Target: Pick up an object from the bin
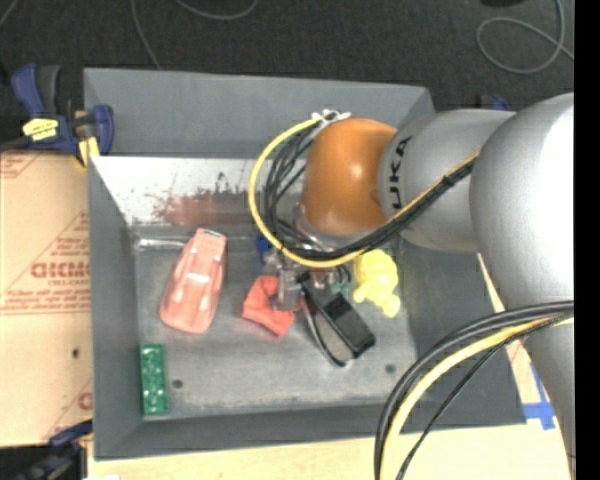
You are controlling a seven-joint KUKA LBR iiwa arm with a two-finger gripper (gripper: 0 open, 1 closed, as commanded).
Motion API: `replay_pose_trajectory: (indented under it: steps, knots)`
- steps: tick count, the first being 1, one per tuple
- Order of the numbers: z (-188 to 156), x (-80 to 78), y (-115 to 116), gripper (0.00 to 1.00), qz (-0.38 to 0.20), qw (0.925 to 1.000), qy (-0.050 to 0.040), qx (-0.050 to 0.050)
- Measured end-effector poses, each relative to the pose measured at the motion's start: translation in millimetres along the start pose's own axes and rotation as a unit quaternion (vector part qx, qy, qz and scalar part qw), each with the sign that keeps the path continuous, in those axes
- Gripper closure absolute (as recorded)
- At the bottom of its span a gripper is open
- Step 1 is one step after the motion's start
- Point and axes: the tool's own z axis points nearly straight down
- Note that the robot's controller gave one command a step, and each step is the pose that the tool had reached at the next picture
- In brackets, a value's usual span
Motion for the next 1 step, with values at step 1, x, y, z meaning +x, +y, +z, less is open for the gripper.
replay_pose_trajectory:
  steps: [1]
  knots:
    - [1.0,-1.0,-14.4,1.00,-0.010,0.9999,-0.0001,-0.002]
